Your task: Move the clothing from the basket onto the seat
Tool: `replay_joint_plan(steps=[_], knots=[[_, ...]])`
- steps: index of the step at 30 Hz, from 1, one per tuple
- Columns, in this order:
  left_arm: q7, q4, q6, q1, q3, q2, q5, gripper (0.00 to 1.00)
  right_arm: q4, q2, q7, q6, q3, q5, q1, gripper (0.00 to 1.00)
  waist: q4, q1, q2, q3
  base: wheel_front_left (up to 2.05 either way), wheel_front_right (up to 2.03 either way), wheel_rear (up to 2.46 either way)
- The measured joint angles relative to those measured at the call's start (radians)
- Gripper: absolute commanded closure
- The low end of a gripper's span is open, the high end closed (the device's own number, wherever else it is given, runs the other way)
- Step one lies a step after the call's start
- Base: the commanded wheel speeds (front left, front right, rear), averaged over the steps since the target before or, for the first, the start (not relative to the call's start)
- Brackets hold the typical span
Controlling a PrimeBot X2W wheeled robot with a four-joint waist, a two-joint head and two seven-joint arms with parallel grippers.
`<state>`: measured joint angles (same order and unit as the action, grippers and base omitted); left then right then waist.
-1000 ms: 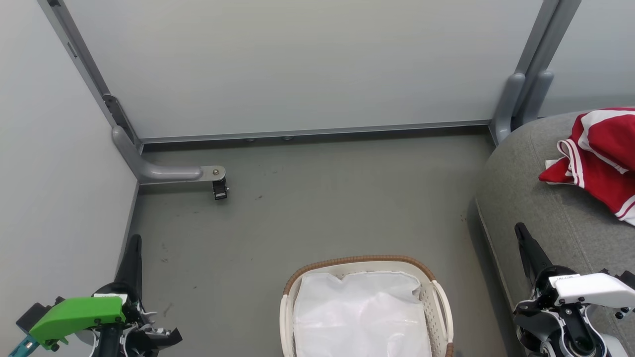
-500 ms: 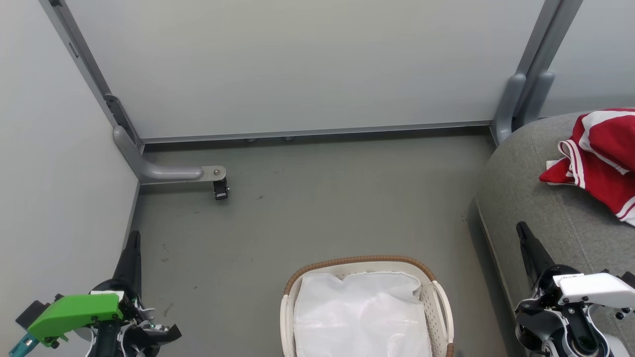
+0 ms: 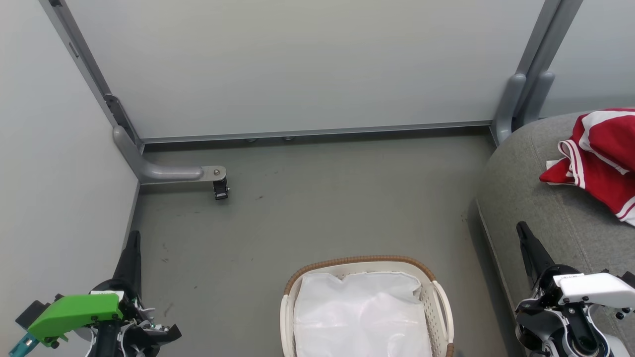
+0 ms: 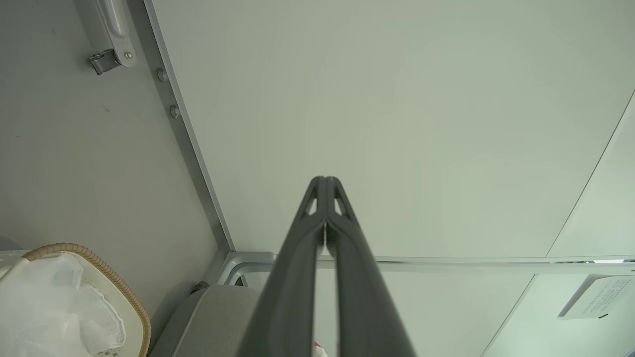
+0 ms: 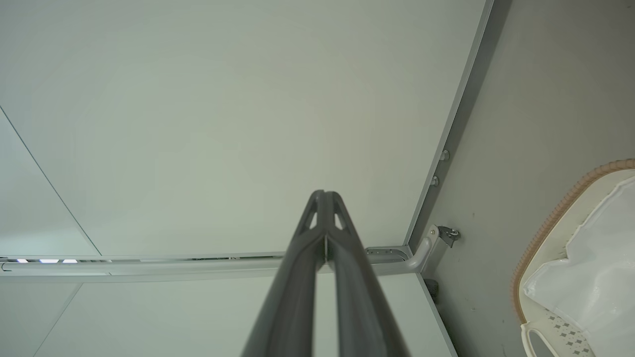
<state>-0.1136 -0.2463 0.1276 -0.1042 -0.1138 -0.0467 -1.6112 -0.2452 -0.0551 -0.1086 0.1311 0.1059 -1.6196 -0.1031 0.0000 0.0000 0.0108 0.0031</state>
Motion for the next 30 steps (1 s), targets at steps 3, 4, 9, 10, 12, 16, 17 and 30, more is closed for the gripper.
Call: replay_joint_plan(steps=[3, 4, 9, 10, 12, 16, 17, 30], knots=[[0.0, 0.0, 0.0, 0.0, 0.0, 0.0, 0.0, 1.0, 0.0, 0.0, 0.0, 0.0, 0.001, 0.0, 0.0, 1.0, 0.0, 0.0, 0.0, 0.0, 0.0, 0.0, 0.0], [0.0, 0.0, 0.0, 0.0, 0.0, 0.0, 0.0, 1.0, 0.0, 0.0, 0.0, 0.0, 0.001, 0.0, 0.0, 1.0, 0.0, 0.0, 0.0, 0.0, 0.0, 0.0, 0.0], [0.0, 0.0, 0.0, 0.0, 0.0, 0.0, 0.0, 1.0, 0.0, 0.001, -0.001, 0.0, 0.001, 0.001, 0.0, 1.0, 0.0, 0.0, 0.0, 0.0, 0.0, 0.0, 0.0], [0.0, 0.0, 0.0, 0.0, 0.0, 0.0, 0.0, 1.0, 0.0, 0.001, -0.001, 0.0, 0.001, 0.001, 0.0, 1.0, 0.0, 0.0, 0.0, 0.0, 0.0, 0.0, 0.0], [0.0, 0.0, 0.0, 0.0, 0.0, 0.0, 0.0, 1.0, 0.0, 0.001, -0.001, 0.0, 0.002, 0.001, 0.0, 1.0, 0.0, 0.0, 0.0, 0.0, 0.0, 0.0, 0.0], [0.0, 0.0, 0.0, 0.0, 0.0, 0.0, 0.0, 1.0, 0.0, 0.001, -0.001, 0.0, 0.002, 0.001, 0.0, 1.0, 0.0, 0.0, 0.0, 0.0, 0.0, 0.0, 0.0], [0.0, 0.0, 0.0, 0.0, 0.0, 0.0, 0.0, 1.0, 0.0, 0.001, -0.001, 0.0, 0.002, 0.001, 0.0, 1.0, 0.0, 0.0, 0.0, 0.0, 0.0, 0.0, 0.0], [0.0, 0.0, 0.0, 0.0, 0.0, 0.0, 0.0, 1.0, 0.0, 0.002, -0.001, 0.0, 0.003, 0.002, 0.0, 1.0, 0.0, 0.0, 0.0, 0.0, 0.0, 0.0, 0.0]])
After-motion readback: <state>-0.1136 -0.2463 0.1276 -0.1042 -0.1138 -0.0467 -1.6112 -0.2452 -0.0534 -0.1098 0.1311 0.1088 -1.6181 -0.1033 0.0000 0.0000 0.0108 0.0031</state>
